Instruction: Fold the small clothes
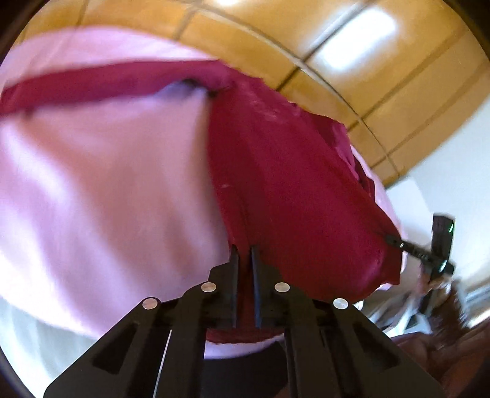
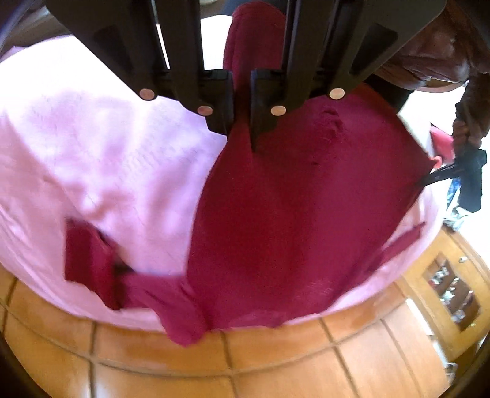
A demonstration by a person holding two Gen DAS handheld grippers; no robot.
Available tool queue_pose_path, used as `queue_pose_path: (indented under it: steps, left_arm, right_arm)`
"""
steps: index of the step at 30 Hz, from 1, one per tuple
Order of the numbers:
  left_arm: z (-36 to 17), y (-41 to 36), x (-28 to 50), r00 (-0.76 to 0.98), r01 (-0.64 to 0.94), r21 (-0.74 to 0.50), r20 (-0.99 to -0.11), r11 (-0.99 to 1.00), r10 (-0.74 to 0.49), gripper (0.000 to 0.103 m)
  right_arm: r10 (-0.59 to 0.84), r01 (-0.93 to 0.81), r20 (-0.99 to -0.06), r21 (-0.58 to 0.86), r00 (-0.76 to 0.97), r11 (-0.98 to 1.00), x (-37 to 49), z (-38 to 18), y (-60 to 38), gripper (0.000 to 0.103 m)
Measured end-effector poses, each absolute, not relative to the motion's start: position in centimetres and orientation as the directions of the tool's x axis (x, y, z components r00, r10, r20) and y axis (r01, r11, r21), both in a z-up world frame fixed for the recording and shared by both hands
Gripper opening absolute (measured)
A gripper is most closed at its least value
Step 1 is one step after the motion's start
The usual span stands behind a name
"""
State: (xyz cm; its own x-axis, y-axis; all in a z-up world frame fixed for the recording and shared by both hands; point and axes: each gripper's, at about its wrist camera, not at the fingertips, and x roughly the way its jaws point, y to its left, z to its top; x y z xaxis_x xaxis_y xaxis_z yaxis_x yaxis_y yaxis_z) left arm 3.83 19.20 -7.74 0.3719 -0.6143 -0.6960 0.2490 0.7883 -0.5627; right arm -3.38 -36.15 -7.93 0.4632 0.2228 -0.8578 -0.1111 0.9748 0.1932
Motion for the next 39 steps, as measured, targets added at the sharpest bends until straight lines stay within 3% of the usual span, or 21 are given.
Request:
queue_pose_path:
  steps: [3, 6, 7, 8, 10, 12, 18, 21, 25, 28, 39]
  left_arm:
    - [-10.0, 20.2, 3.4, 0.343, 0.175, -0.544, -0.748, 0.821, -0.568, 0.003]
    - [-8.9, 19.2, 3.3, 0.363, 0.205, -0.478, -0.773, 0.854, -0.52, 0.003]
    - [-8.4, 18.8, 3.4, 0.367, 0.215, -0.452, -0.784, 0.866, -0.5, 0.003]
    - [-8.0, 18.5, 3.4, 0.375, 0.221, -0.427, -0.793, 0.877, -0.48, 0.003]
    - [-6.4, 18.0, 3.5, 0.434, 0.236, -0.361, -0.791, 0.902, -0.431, 0.007]
    - [-5.3, 17.7, 3.8, 0.479, 0.237, -0.33, -0.779, 0.914, -0.405, 0.028]
    - [-3.6, 15.2, 4.7, 0.537, 0.273, -0.344, -0.72, 0.898, -0.439, 0.032]
    - [-3.8, 12.9, 5.2, 0.513, 0.309, -0.358, -0.717, 0.881, -0.472, 0.032]
    - [-4.5, 9.5, 5.3, 0.467, 0.366, -0.353, -0.73, 0.861, -0.498, 0.032]
    - [-5.3, 7.2, 5.4, 0.436, 0.403, -0.334, -0.748, 0.852, -0.5, 0.032]
    - [-6.5, 3.9, 7.1, 0.375, 0.448, -0.34, -0.768, 0.826, -0.52, 0.032]
  right_arm:
    - [0.211, -0.115, -0.883, 0.179, 0.419, 0.977, -3.2, -10.6, -35.5, 0.006]
    - [0.237, -0.122, -0.873, 0.204, 0.425, 0.971, -3.3, -10.4, -35.6, 0.01]
    - [0.249, -0.119, -0.871, 0.219, 0.424, 0.969, -3.3, -10.3, -35.9, 0.016]
    - [0.242, -0.11, -0.868, 0.215, 0.434, 0.97, -3.3, -10.0, -36.6, 0.031]
    - [0.201, -0.08, -0.853, 0.185, 0.481, 0.979, -3.3, -9.0, -38.2, 0.039]
    - [0.141, -0.015, -0.83, 0.158, 0.54, 0.987, -3.0, -7.9, -40.3, 0.039]
    - [-0.119, 0.134, -0.744, -0.039, 0.658, 0.99, 1.6, -5.8, -44.9, 0.042]
    - [-0.207, 0.135, -0.727, -0.157, 0.655, 0.978, 4.9, -6.8, -45.1, 0.041]
    - [-0.2, 0.096, -0.781, -0.178, 0.592, 0.979, 9.4, -9.5, -46.2, 0.039]
    - [-0.197, 0.091, -0.808, -0.177, 0.556, 0.98, 10.5, -9.7, -47.4, 0.007]
    - [-0.166, 0.448, -0.668, 0.275, 0.726, 0.851, 4.1, 2.2, -64.1, 0.006]
